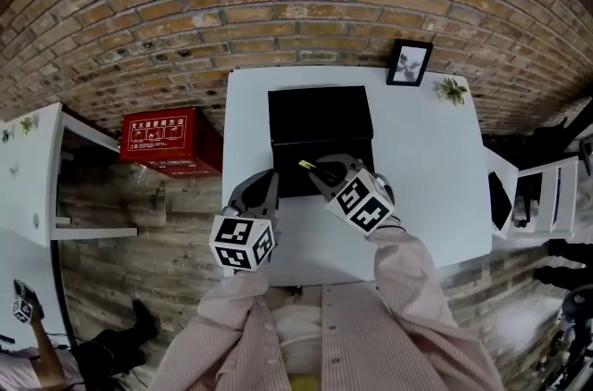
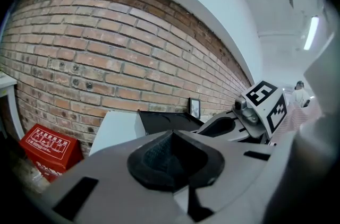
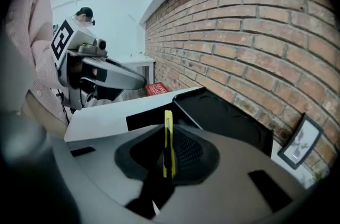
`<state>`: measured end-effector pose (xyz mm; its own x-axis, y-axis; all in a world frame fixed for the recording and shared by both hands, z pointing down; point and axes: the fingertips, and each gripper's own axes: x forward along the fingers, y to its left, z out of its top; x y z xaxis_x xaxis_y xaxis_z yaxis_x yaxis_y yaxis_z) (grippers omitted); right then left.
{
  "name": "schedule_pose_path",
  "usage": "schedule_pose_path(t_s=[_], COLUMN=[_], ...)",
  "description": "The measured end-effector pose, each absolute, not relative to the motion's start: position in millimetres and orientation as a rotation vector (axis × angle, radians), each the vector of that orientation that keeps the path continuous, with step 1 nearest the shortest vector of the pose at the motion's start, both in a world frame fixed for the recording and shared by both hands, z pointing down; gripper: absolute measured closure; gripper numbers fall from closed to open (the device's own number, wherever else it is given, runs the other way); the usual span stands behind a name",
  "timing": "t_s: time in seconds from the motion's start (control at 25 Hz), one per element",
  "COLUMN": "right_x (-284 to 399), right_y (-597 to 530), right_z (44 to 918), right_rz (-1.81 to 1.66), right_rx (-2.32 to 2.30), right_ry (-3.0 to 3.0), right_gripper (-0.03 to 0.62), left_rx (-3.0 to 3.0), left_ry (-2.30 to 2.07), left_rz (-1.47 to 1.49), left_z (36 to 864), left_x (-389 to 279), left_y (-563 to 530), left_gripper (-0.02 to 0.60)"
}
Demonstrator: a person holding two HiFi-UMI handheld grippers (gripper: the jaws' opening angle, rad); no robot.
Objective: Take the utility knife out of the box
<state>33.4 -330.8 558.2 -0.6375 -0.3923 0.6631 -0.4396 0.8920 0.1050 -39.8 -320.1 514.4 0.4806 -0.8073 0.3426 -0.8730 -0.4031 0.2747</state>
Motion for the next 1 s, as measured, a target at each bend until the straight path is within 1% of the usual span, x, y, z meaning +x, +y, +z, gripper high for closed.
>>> schedule_pose_path(t_s=[0.52, 1.0], right_x=[50.7, 98.5], right_y=[-316.7, -311.6], right_z=[494.2, 431.1], right_rz=[0.205, 0.276], right_rx=[0.962, 1.312], right_ry=[-2.628, -2.815], right_gripper=[0.542, 0.542], left_rx=[2.403, 2.458], left_ry=[-1.477, -1.592], left_rz=[0.123, 0.075], left_z=[467.4, 421.4], left_x=[-49.5, -62.3], left_y=[-303.6, -296.0], left_gripper=[0.589, 0.589])
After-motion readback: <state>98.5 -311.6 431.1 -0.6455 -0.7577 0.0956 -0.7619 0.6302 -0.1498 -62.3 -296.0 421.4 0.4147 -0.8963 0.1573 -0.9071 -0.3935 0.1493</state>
